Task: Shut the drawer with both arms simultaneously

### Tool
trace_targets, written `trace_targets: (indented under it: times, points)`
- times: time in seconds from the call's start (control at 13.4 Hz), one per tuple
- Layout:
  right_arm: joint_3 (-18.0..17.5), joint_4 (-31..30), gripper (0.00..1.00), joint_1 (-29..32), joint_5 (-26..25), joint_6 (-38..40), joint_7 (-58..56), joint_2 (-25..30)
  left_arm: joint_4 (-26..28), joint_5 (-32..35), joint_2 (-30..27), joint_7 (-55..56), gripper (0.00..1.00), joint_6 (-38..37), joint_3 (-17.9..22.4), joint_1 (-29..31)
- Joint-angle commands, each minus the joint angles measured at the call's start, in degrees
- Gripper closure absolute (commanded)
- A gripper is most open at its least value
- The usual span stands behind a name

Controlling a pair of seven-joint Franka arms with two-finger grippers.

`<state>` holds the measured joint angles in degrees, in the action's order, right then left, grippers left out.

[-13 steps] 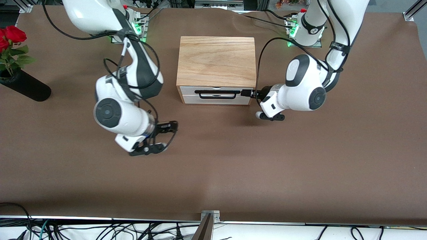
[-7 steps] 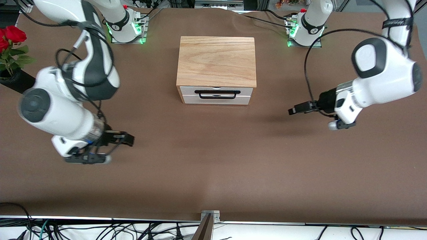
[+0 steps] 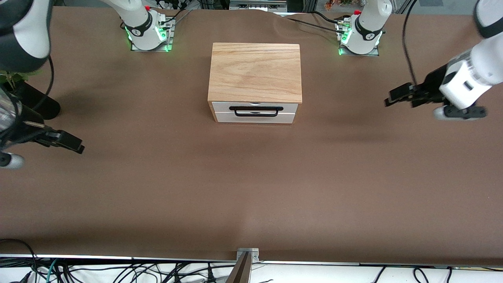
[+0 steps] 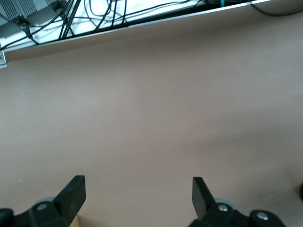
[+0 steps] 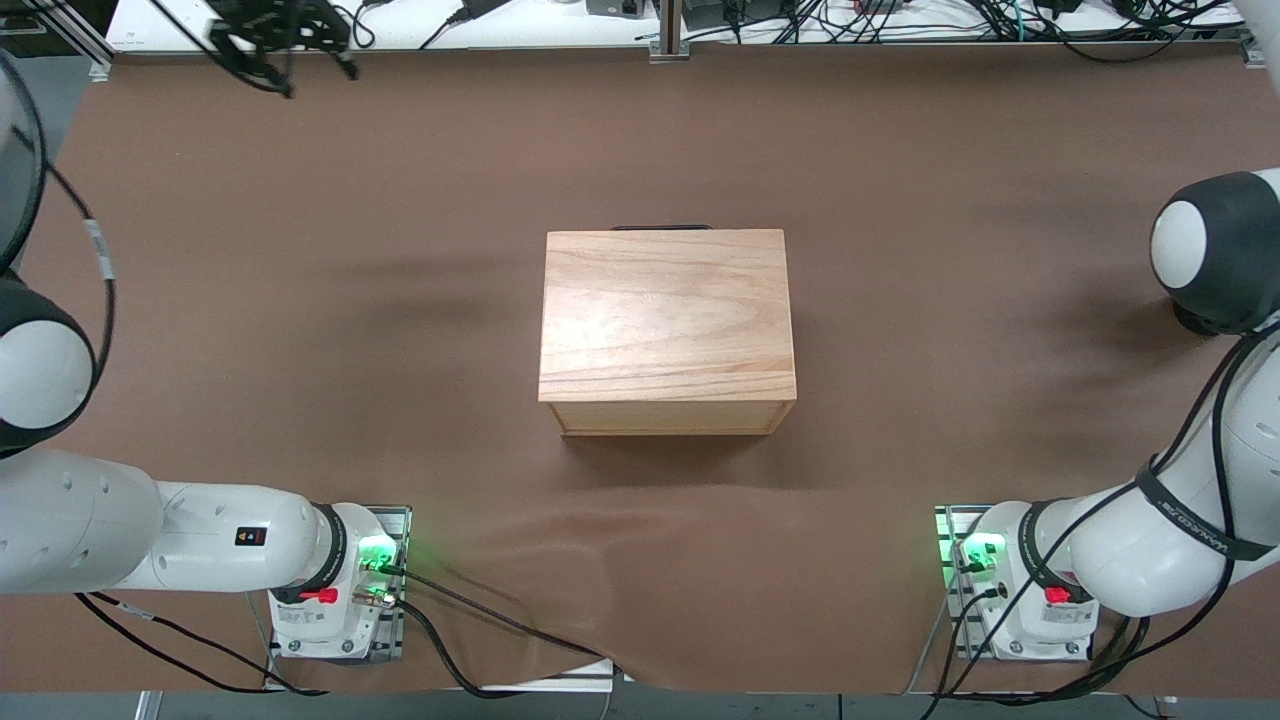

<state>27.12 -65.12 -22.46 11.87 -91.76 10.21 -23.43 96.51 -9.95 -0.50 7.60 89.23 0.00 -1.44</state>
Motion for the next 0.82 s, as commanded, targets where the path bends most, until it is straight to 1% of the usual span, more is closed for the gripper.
trace_targets:
  times: [0.0,0.07,0.15,0.22,0.3,0.37,0.45,0.52,0.67,0.75]
  points:
    - [-1.01,-2.46,0.0,2.5,-1.41,0.09,0.34,2.68,-4.29,5.72,0.15,0.13,0.0,-3.71,2.53,-0.48]
    - [-1.19,-3.94,0.0,4.07,-1.85,0.0,0.17,3.81,-5.44,6.69,0.41,-0.13,0.0,-3.71,3.77,-0.92]
    - [-2.06,-5.35,0.0,5.31,-2.72,0.78,0.16,5.39,-6.32,7.57,0.42,-0.22,0.0,-3.71,5.87,-1.71]
    - [-6.77,-7.02,0.0,8.19,-5.6,1.23,0.25,7.5,-6.59,8.01,0.42,0.04,0.0,-4.24,7.54,-3.72]
    - [-12.82,-7.47,0.0,11.09,-10.85,1.49,0.17,8.56,-6.77,9.85,0.59,0.22,0.0,-4.76,9.39,-6.26]
    - [-16.62,-8.69,0.0,12.43,-14.56,1.49,0.08,9.35,-7.55,10.47,0.94,-0.13,0.0,-4.86,11.32,-8.81]
    - [-18.92,-9.92,0.0,13.13,-16.42,1.49,-0.1,10.41,-8.43,10.48,1.55,0.3,0.0,-5.38,10.55,-8.93]
    - [-21.12,-11.15,0.0,14.27,-16.7,1.41,-0.1,11.2,-8.61,9.96,1.65,0.31,0.0,-5.82,9.24,-8.67]
    - [-25.08,-13.0,0.0,16.65,-16.88,1.41,-2.37,12.78,-8.79,10.57,1.73,0.31,0.0,-5.82,5.12,-6.47]
    - [-26.49,-14.23,0.0,17.7,-17.58,1.41,-4.82,13.75,-8.79,10.65,1.73,0.31,0.0,-5.91,5.27,-6.29]
